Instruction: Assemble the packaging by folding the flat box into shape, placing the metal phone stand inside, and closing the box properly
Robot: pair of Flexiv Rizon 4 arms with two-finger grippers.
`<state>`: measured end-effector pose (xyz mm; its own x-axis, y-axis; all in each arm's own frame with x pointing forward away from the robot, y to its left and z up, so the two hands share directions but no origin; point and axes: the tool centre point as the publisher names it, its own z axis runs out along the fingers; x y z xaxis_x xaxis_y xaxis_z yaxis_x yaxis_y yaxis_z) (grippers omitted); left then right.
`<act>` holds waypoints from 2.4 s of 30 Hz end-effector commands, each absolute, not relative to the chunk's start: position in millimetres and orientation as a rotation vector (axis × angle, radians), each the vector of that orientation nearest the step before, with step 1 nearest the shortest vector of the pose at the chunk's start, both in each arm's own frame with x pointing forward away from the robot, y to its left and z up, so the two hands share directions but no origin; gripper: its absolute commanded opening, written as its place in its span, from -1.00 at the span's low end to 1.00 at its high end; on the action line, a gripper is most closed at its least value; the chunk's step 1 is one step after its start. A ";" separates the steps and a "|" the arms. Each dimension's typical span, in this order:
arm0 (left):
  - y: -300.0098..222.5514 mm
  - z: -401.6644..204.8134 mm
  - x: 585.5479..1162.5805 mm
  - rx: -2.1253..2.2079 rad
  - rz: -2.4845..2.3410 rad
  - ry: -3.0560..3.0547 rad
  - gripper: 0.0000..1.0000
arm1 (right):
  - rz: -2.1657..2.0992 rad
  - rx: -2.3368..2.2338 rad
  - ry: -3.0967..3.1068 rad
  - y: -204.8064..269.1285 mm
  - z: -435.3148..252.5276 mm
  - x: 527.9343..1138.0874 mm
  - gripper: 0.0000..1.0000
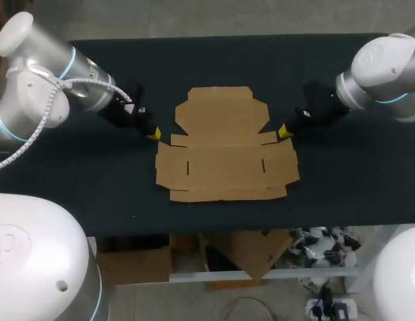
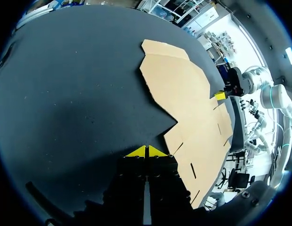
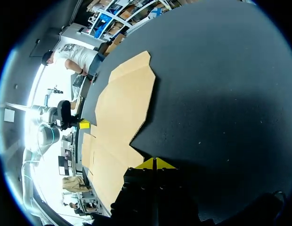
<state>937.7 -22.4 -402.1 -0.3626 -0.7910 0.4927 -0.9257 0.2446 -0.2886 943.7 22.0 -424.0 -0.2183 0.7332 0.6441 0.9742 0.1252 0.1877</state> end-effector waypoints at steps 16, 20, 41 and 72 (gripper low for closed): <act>-25.8 -409.4 940.8 1.580 0.793 -2.259 -1.00 | -0.835 -1.616 -2.010 28.1 -430.5 952.5 -1.00; -26.3 -410.7 941.3 1.574 0.803 -2.255 -1.00 | -0.838 -1.613 -2.011 29.5 -430.2 953.0 -1.00; -36.6 -414.3 931.6 1.596 0.816 -2.250 -1.00 | -0.841 -1.599 -2.017 33.0 -429.3 956.3 -1.00; -42.5 -429.1 935.6 1.594 0.832 -2.179 -1.00 | -0.854 -1.609 -2.003 38.3 -427.8 954.7 -1.00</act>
